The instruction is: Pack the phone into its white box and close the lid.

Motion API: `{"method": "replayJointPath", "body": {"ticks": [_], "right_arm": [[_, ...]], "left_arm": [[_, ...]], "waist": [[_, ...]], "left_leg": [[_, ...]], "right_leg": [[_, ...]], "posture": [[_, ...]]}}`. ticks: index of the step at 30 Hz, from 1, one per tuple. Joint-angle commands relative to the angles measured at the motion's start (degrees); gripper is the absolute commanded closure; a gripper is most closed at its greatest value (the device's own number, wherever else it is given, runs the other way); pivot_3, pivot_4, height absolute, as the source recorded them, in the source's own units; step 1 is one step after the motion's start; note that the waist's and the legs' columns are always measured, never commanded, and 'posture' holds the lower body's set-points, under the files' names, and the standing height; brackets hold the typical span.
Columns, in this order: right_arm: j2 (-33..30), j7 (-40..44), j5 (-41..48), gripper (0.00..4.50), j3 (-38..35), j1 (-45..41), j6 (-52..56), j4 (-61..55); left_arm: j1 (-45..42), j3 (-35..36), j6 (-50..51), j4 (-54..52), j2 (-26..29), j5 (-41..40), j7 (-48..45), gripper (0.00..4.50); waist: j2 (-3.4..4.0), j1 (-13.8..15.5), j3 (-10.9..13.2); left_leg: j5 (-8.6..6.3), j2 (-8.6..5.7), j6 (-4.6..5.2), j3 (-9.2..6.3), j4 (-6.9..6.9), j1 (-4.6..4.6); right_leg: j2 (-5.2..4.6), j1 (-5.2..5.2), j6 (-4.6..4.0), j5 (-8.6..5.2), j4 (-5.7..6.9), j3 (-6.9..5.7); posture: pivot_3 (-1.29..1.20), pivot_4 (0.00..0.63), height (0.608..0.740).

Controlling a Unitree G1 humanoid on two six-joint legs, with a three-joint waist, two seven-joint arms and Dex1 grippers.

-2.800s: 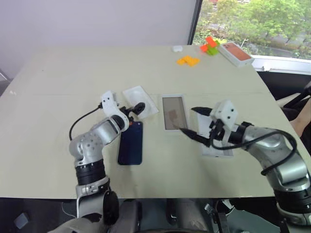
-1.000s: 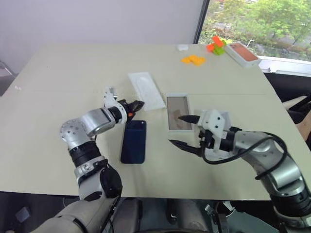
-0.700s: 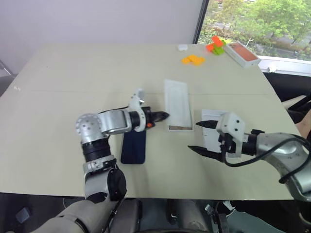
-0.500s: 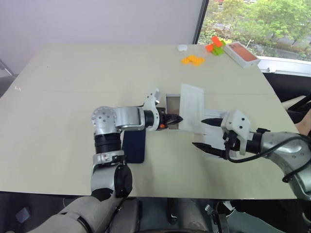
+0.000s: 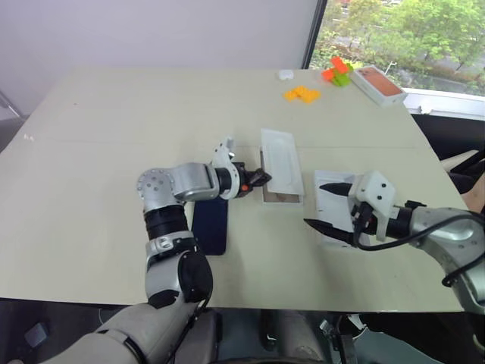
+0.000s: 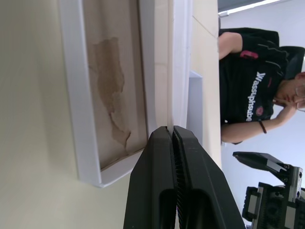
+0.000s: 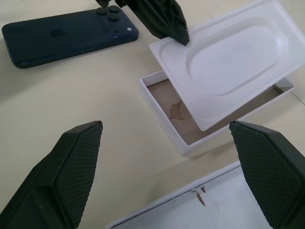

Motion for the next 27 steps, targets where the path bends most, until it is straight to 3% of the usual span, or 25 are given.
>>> {"method": "replayJointPath", "body": {"ticks": [1, 27], "right_arm": [[0.0, -0.4, -0.2, 0.0, -1.3, -0.9, -1.2, 0.2], [0.3, -1.3, -0.8, 0.0, -4.2, 1.4, -1.7, 2.0]], "left_arm": [[-2.1, -0.6, -0.2, 0.0, 0.0, 1.2, -0.7, 4.46], [-3.3, -0.3, 1.9, -0.1, -1.9, 11.2, -5.2, 4.46]], "waist": [[0.0, 0.0, 0.0], [0.0, 0.0, 0.0]], "left_leg": [[0.0, 0.0, 0.0, 0.0, 0.0, 0.0], [0.03, 0.0, -0.06, 0.01, 0.0, 0.0]], "right_leg": [[0.0, 0.0, 0.0, 0.0, 0.0, 0.0], [0.01, 0.0, 0.02, 0.02, 0.01, -0.01]], "posture": [[0.0, 0.15, 0.74], [0.0, 0.15, 0.74]]}}
